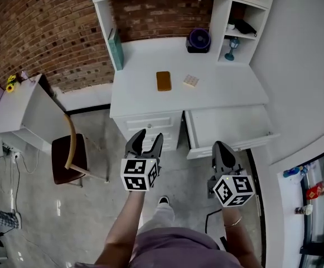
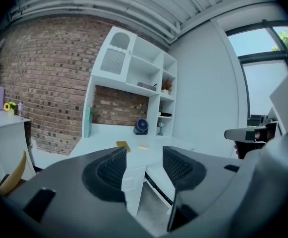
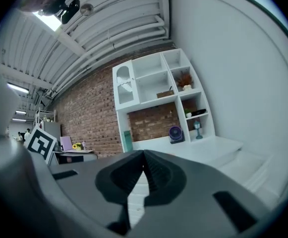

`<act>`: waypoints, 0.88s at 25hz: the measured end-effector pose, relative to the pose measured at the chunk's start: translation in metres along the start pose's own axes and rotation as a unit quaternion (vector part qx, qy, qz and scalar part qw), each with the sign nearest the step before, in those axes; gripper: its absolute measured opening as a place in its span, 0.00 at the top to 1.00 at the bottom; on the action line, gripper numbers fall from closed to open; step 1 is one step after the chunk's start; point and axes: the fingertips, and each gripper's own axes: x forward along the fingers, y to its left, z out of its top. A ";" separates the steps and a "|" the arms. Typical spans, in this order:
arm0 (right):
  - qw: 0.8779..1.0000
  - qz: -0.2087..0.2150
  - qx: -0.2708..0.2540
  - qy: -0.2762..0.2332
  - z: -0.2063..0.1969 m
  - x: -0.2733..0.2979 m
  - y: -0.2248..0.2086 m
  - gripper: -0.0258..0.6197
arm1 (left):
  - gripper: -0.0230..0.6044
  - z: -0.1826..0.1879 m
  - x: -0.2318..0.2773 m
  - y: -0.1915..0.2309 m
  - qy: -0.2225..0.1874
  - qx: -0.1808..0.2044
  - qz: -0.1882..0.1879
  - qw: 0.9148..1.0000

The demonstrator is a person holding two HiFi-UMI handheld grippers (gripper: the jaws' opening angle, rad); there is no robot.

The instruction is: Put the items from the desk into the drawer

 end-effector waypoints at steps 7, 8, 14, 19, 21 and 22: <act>1.000 -0.024 -0.001 0.000 0.005 0.051 -0.004 0.96 | 0.58 0.008 0.054 0.035 0.009 -0.002 -0.015 1.000; 1.000 -0.028 0.000 0.001 0.005 0.056 -0.006 0.96 | 0.58 0.008 0.060 0.037 0.011 -0.001 -0.018 1.000; 0.999 -0.036 0.013 0.004 0.006 0.086 -0.020 0.96 | 0.58 0.009 0.096 0.045 0.023 0.000 -0.021 1.000; 0.999 -0.031 0.018 0.002 0.010 0.107 -0.034 0.96 | 0.58 0.010 0.118 0.048 0.022 0.003 -0.008 1.000; 0.999 -0.026 0.019 0.002 0.012 0.117 -0.041 0.96 | 0.58 0.012 0.127 0.049 0.023 0.005 -0.004 1.000; 1.000 -0.022 0.019 0.002 0.014 0.123 -0.043 0.96 | 0.57 0.013 0.131 0.050 0.024 0.006 -0.001 1.000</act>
